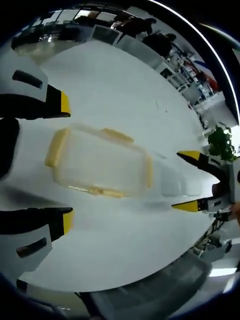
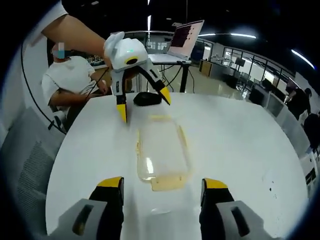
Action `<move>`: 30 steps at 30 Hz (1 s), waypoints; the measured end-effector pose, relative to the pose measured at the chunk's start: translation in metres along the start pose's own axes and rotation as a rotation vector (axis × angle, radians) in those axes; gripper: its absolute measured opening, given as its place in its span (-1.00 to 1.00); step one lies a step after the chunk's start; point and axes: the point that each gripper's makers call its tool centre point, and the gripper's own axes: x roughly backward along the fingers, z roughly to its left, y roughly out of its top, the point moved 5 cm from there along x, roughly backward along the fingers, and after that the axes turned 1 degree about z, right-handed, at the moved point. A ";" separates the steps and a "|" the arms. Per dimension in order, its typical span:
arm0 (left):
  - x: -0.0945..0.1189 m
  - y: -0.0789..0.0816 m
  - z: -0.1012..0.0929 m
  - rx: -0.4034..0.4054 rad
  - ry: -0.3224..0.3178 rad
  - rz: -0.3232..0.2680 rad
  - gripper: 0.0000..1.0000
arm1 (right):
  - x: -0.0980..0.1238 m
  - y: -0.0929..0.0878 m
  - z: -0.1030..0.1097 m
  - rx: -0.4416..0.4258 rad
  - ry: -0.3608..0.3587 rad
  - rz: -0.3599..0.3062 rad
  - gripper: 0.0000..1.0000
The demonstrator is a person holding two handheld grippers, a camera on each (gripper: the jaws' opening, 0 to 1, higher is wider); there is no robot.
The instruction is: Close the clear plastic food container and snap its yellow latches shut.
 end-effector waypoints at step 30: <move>-0.015 -0.010 0.019 -0.240 -0.080 0.118 0.14 | -0.035 -0.005 -0.007 0.050 0.100 0.190 0.06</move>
